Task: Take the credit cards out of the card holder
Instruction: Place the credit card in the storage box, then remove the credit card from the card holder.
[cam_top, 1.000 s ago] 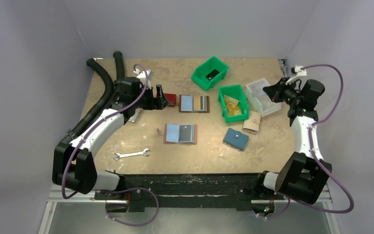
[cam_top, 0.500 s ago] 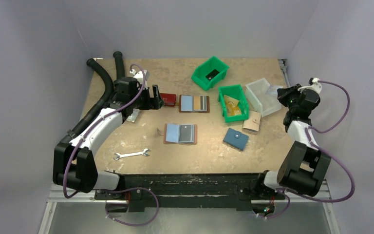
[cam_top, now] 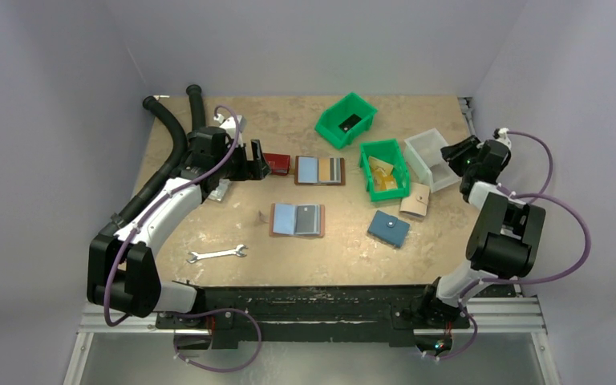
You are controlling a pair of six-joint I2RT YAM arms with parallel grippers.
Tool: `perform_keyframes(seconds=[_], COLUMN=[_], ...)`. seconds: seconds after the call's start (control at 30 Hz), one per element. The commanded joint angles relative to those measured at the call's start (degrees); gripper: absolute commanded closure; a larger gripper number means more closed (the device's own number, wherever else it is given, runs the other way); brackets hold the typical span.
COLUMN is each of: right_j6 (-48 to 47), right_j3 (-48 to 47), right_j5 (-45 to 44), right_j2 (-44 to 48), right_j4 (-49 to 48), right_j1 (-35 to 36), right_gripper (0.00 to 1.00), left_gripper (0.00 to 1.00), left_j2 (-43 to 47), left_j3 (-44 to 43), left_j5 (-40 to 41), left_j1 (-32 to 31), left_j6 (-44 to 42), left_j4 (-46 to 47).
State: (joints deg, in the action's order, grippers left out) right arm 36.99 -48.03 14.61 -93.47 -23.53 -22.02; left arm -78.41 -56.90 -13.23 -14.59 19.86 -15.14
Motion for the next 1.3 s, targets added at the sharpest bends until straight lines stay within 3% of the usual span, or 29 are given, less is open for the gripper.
perform_keyframes(seconds=[0.0,0.1,0.27,0.33,0.47,0.57,0.77,1.07,1.27], right_j6=[-8.58,-15.54,-22.97,-28.80,-41.86,-41.66,-41.46,-37.49,-38.21], right_j3=[-4.46,-6.12,-6.41,-7.21,-7.96,-5.35,-1.95,-1.54,-2.90], right_j5=[-2.03,-6.53,-5.65,4.89,37.29,46.42,54.31,57.61,58.99], right_j2=[2.47,5.42,11.12,12.99,15.17,18.56,24.07,25.99,24.30], right_j4=[4.03,8.78,10.72,13.40,20.00,17.54,15.99,15.70,19.59], right_j1=[0.64,0.40,0.11,-0.56,-1.62,-1.62,-1.62,-1.62,-0.42], right_gripper=[0.47,0.40,0.35,0.30,0.27,0.19,0.01,0.01,0.01], left_gripper=[0.19,0.19,0.19,0.19,0.19,0.19,0.21,0.21,0.21], left_j2=[1.50,1.46,1.37,1.39,0.56,0.23,-1.46,0.39,4.47], left_j3=[-0.91,-0.84,-0.67,-0.53,0.51,1.02,1.77,3.79,6.14], left_j5=[-0.07,-0.48,-2.32,-4.06,-10.13,-13.55,-17.52,-13.03,-5.06], left_j1=[0.09,0.09,0.18,0.18,0.18,0.18,-0.20,-4.72,-9.00], left_j6=[-1.50,-1.53,-1.57,-1.68,-1.32,-1.52,-0.53,4.18,7.70], left_j4=[1.16,1.32,1.84,2.31,4.62,5.63,7.56,7.84,3.88])
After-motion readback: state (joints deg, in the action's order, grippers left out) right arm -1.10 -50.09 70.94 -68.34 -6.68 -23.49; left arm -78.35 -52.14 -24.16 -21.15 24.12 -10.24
